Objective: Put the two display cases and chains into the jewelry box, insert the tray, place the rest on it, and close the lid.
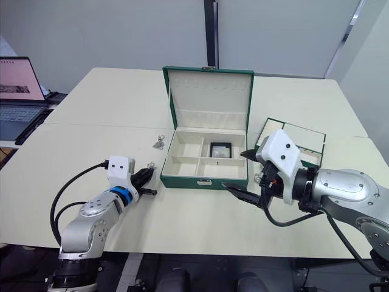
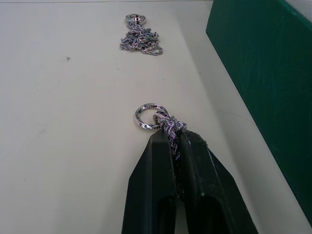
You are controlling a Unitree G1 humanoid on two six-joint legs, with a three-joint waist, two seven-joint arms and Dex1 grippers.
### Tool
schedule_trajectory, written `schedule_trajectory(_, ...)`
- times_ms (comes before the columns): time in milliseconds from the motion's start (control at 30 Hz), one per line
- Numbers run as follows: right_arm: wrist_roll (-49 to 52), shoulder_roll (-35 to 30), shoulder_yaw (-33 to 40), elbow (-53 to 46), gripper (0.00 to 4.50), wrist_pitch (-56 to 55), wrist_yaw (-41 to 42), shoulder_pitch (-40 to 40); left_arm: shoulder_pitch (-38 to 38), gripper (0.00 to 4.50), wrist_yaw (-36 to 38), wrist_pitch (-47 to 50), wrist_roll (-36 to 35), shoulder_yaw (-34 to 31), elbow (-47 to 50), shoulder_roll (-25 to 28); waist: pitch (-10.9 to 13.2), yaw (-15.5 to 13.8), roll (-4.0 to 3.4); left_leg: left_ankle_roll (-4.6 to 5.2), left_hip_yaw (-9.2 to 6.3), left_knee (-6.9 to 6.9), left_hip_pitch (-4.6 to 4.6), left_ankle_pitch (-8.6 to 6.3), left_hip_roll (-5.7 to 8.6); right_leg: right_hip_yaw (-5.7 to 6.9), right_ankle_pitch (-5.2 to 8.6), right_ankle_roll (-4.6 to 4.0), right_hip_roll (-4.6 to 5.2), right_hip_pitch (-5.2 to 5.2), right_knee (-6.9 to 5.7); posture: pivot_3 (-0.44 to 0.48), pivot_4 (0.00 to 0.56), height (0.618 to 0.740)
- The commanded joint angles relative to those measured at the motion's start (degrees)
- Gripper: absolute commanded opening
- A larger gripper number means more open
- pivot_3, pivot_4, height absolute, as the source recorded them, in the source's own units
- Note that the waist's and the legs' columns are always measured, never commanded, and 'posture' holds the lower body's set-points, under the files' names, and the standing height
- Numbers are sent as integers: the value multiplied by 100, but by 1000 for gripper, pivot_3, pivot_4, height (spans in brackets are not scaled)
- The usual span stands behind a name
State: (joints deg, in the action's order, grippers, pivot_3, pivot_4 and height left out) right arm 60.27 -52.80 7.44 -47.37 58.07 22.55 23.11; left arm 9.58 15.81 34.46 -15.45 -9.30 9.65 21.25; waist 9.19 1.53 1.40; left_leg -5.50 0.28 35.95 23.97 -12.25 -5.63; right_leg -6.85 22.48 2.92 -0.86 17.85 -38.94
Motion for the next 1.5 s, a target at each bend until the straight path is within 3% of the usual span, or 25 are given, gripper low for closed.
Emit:
schedule_trajectory(33, 56, -85, 273, -89, 4500, -121, 41, -99, -111, 28, 32, 158, -58, -289, 730, 293, 2, 7, 2, 0, 1, -1, 0, 0, -1, -2, 0, 0, 0, 1, 0, 0, 150, 740)
schedule_trajectory(233, 16, -91, 319, -55, 4500, -179, 125, -298, -88, 28, 50, 623, -223, -628, 1495, 713, 7, 8, 5, 0, 2, -2, 2, 0, -2, -2, 0, 0, -1, 4, 1, 0, 150, 740)
schedule_trajectory(500, -64, -245, 831, 171, 4500, -402, 687, -934, 150, 28, 311, 2175, -981, -1228, 2723, 1519, 23, 8, 29, -1, -4, -2, 8, 0, -1, 3, 0, 1, -1, 7, 3, 0, 150, 740)
schedule_trajectory(800, -159, -550, 1499, 568, 4500, -595, 1402, -1452, 1554, 28, 614, 3896, -2051, -1149, 3147, 2379, 48, 1, 54, 0, -8, -1, 7, -1, 2, 7, 1, 1, -1, 4, 5, 0, 150, 740)
schedule_trajectory(967, -244, -601, 1666, 565, 4500, -634, 1485, -1657, 2490, 28, 458, 4558, -2261, -734, 3008, 2285, 52, -1, 59, -2, -8, -1, 9, 0, 3, 6, 1, 1, -1, 4, 8, 0, 150, 740)
schedule_trajectory(1167, -346, -644, 1897, 537, 4500, -611, 1511, -1868, 3270, 28, 64, 4910, -2084, -95, 2646, 1729, 53, -14, 60, -6, -8, 0, 9, 3, 5, 5, 1, 1, -1, 1, 8, 0, 150, 740)
schedule_trajectory(1367, -282, -724, 2144, 513, 4500, -549, 1574, -2036, 3671, 28, -168, 4814, -1765, 392, 2077, 1433, 54, -6, 61, -17, -7, -1, 8, 9, 6, 1, 0, 1, -1, 1, 8, 0, 150, 740)
schedule_trajectory(1500, -226, -725, 2240, 450, 4500, -520, 1554, -2139, 3796, 28, -87, 4255, -1424, 920, 1571, 1421, 54, -16, 61, -17, -7, 0, 8, 9, 8, 1, 0, 1, -1, 1, 8, 0, 150, 740)
